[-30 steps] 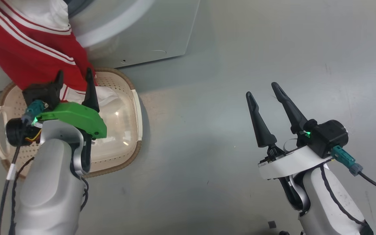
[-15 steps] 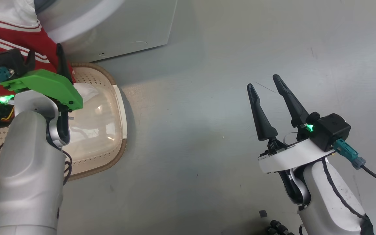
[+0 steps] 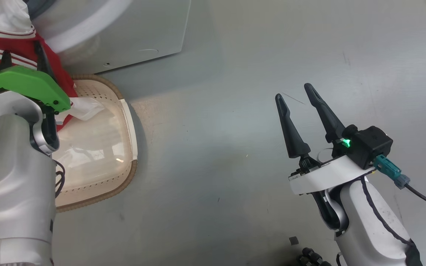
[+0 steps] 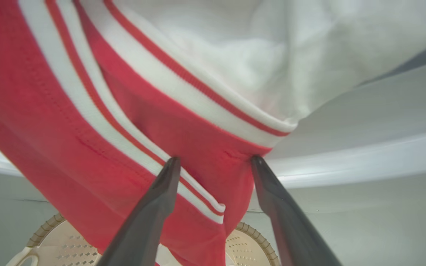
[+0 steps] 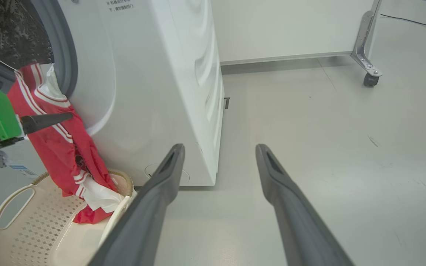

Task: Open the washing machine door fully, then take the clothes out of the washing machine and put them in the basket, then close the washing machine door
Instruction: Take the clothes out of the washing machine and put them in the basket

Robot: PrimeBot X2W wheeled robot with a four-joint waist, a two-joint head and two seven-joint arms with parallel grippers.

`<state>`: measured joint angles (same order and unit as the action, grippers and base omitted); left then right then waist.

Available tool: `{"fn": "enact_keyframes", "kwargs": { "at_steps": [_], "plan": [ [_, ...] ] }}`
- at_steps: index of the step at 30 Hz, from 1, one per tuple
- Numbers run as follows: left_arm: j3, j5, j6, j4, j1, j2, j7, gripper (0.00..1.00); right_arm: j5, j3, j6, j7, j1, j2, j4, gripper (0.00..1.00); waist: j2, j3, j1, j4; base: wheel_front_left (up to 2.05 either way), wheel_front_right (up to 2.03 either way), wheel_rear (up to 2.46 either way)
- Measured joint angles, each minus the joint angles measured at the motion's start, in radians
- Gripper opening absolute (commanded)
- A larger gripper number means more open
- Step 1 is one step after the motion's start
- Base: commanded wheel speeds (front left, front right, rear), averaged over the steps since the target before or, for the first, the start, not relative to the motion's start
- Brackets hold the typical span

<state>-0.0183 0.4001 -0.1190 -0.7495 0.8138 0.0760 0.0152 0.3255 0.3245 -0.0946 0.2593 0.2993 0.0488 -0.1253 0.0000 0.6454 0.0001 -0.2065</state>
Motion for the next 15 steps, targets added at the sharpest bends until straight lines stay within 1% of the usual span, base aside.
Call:
{"fn": "enact_keyframes", "kwargs": {
  "at_steps": [3,4,5,6,7,15],
  "plan": [
    [-0.010,-0.001,0.000,-0.024,0.015,0.000,0.009,1.00,0.001,0.003,0.000,0.000,0.000,0.000,-0.003,1.00,0.0000,-0.002,0.0000,-0.005,0.00,0.00,0.00],
    [-0.012,-0.002,0.000,-0.030,0.019,0.000,0.011,0.49,0.002,0.005,0.000,0.000,0.000,0.000,-0.003,1.00,0.0000,-0.002,0.0000,-0.006,0.00,0.00,0.00],
    [-0.012,-0.005,0.000,-0.037,0.022,0.000,0.014,0.29,0.004,0.006,0.000,0.000,0.000,0.000,-0.004,1.00,0.0000,-0.003,0.0000,-0.008,0.00,0.00,0.00],
    [-0.012,-0.006,0.000,-0.045,0.026,0.000,0.018,0.05,0.008,0.007,0.000,0.000,0.000,0.000,-0.005,1.00,0.0000,-0.003,0.0000,-0.009,0.00,0.00,0.00],
    [-0.012,-0.006,0.000,-0.051,0.028,-0.001,0.021,0.00,0.009,0.007,0.000,0.000,0.000,0.000,-0.006,1.00,0.0000,-0.004,0.0000,-0.010,0.00,0.00,0.00],
    [-0.011,-0.012,0.000,-0.088,0.037,-0.008,0.052,0.00,0.009,0.007,0.000,0.000,0.000,0.000,-0.009,1.00,0.0000,-0.006,0.0000,-0.011,0.00,0.00,0.00]
  ]
}}
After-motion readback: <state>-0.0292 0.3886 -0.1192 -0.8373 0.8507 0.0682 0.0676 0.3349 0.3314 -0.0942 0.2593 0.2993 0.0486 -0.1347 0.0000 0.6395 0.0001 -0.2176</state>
